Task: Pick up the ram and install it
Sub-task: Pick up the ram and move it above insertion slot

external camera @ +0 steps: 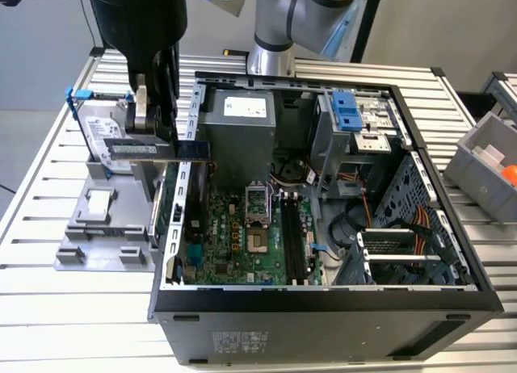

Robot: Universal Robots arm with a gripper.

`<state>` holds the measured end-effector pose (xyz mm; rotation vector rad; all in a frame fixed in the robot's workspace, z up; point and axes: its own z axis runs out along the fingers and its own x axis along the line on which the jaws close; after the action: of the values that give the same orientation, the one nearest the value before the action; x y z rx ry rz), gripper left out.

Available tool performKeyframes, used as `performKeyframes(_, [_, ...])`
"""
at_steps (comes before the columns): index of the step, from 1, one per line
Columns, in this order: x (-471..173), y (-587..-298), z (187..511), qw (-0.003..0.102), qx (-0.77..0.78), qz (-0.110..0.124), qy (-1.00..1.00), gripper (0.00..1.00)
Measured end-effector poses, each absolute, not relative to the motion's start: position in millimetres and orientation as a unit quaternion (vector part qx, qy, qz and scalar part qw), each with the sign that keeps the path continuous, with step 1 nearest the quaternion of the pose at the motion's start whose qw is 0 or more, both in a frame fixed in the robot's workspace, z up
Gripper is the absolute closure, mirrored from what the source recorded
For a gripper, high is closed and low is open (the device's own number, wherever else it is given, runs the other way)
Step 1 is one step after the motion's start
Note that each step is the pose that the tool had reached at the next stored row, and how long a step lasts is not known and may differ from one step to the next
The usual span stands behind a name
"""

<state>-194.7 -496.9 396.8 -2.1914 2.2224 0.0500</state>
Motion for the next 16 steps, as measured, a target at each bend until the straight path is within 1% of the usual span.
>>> performKeyframes(16, [-164,-497,397,0.01,-0.702,0.016,0.712,1.0])
